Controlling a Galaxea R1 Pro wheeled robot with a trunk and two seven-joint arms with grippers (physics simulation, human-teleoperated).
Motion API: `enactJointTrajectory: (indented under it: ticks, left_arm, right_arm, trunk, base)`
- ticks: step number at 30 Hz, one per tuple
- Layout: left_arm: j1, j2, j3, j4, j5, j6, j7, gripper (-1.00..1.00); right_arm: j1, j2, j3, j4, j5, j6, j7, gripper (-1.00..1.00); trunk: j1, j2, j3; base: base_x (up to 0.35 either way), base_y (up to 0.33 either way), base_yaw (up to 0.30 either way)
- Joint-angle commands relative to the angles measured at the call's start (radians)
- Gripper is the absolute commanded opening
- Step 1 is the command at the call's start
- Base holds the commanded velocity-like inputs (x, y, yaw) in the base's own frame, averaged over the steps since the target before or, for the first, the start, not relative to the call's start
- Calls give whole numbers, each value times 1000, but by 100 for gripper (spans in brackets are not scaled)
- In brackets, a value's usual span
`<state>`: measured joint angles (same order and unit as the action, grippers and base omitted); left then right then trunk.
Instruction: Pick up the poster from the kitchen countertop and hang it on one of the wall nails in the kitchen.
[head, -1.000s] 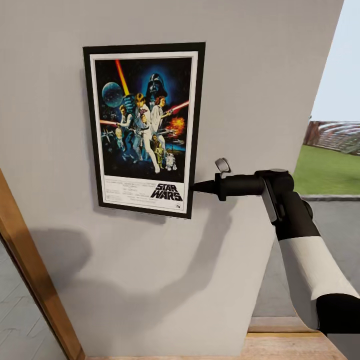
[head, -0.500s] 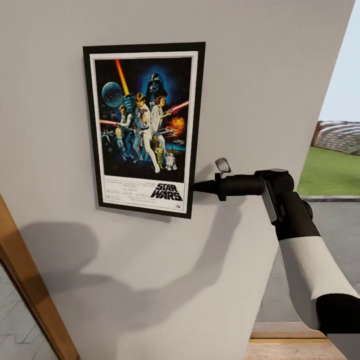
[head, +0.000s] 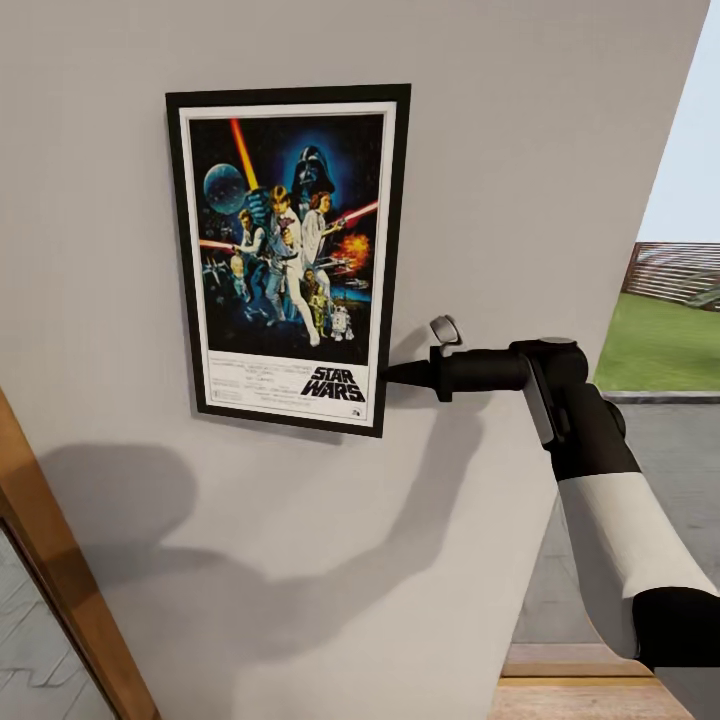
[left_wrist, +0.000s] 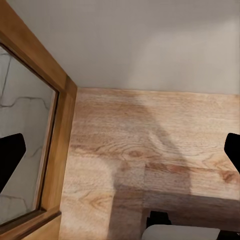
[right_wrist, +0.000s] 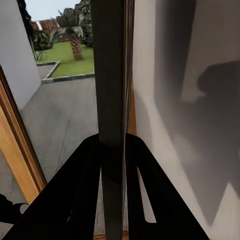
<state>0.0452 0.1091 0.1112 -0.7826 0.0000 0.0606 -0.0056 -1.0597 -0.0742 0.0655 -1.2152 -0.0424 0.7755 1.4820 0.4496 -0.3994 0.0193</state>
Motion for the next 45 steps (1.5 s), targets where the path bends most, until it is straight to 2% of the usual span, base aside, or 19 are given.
enactJointTrajectory:
  ticks: [1,45]
  left_arm:
    - [1,0,1,-3,0,6,-1,100]
    - [1,0,1,-2,0,6,-1,100]
  right_arm:
    - [0,-1,2,0,-5,14,3,-100]
    - [0,1,2,0,-5,14,3,-100]
  trunk:
    - [0,-1,0]
    - [0,-1,0]
  base:
    - [0,0,0]
    - [0,20,0]
